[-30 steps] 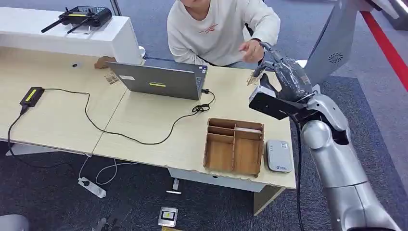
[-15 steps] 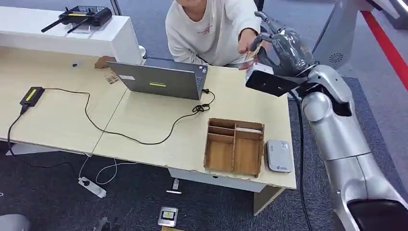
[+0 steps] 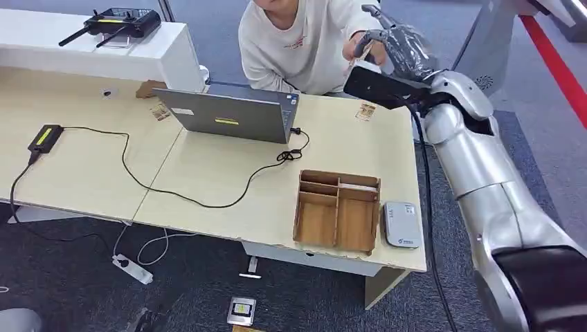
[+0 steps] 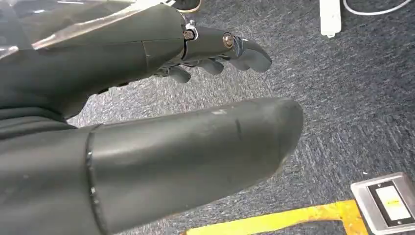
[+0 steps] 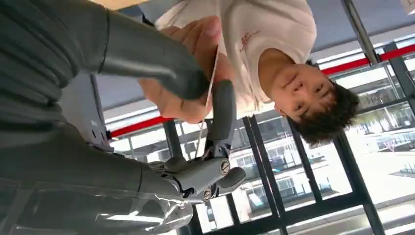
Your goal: Pass the card to the sensor for recognition and then transmit it.
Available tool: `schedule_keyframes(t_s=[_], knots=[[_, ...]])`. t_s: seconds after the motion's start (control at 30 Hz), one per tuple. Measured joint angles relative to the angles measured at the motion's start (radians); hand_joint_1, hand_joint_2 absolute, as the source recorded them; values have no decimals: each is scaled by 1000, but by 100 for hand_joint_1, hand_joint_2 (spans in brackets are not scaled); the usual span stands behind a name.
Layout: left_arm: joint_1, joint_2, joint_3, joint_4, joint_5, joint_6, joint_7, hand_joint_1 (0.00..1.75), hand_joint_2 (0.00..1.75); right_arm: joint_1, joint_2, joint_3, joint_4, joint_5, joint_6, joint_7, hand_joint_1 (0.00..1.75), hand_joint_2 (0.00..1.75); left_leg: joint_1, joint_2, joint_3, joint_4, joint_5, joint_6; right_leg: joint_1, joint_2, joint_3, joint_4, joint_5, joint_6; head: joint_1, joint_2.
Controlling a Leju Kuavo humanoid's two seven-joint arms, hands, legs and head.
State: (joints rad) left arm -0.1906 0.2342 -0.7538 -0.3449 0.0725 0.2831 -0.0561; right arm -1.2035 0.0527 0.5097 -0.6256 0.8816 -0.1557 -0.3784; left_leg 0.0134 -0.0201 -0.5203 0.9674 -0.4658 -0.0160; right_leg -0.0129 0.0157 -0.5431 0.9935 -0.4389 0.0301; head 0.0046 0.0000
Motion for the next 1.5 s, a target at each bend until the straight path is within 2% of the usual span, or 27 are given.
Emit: schedule_keyframes(t_s=[0.13,0.33,0.5,0.63,0.77,0.87,0.93,1.07,1.17,1.3,1.5], knots=[[10,8,0,-10,11,0,-1,0,0,5,18,2,35,8,-40,0,0,175,0,0,0,0,0,0,0,0,0,0,0,0,0,0],[22,17,0,-24,18,1,-3,0,0,9,34,5,69,8,-63,0,0,175,0,0,0,0,0,0,0,0,0,0,0,0,0,0],[49,24,0,-43,50,26,-5,0,0,12,35,5,87,-45,-140,-8,0,175,0,0,0,0,0,0,0,0,-1,0,0,0,0,0],[64,27,0,-53,81,37,-9,0,0,11,27,-16,81,-178,-185,-38,0,175,0,0,0,0,0,0,0,0,-1,0,0,0,0,0],[67,25,1,-55,135,43,-10,0,0,15,21,-69,50,-445,-137,-40,0,175,0,0,1,0,0,0,0,0,-1,0,0,0,0,0],[67,13,3,-53,175,51,-11,0,0,37,14,-122,-8,-648,-86,14,0,175,0,0,1,0,0,0,0,0,-1,0,0,0,0,0],[66,2,6,-45,196,57,-14,0,0,61,3,-149,-63,-765,-71,73,0,175,0,0,1,0,0,0,0,0,-1,0,0,0,0,0],[65,-19,15,-26,234,69,-19,0,0,142,-34,-198,-199,-1083,-59,257,0,175,0,0,2,1,0,0,0,0,0,-1,0,0,0,0],[65,-31,22,-8,252,71,-15,0,0,235,-65,-229,-318,-1282,-72,361,0,175,0,0,1,1,-1,0,0,0,0,-1,0,0,0,0],[61,-45,29,12,278,81,3,0,0,341,-87,-261,-471,-1419,-111,411,0,175,0,0,1,0,-1,0,-1,1,0,-1,0,0,-1,0],[58,-77,50,31,317,105,29,0,0,457,-91,-270,-664,-1491,-146,430,0,175,0,0,1,0,-1,0,0,1,0,-1,0,0,0,0]])
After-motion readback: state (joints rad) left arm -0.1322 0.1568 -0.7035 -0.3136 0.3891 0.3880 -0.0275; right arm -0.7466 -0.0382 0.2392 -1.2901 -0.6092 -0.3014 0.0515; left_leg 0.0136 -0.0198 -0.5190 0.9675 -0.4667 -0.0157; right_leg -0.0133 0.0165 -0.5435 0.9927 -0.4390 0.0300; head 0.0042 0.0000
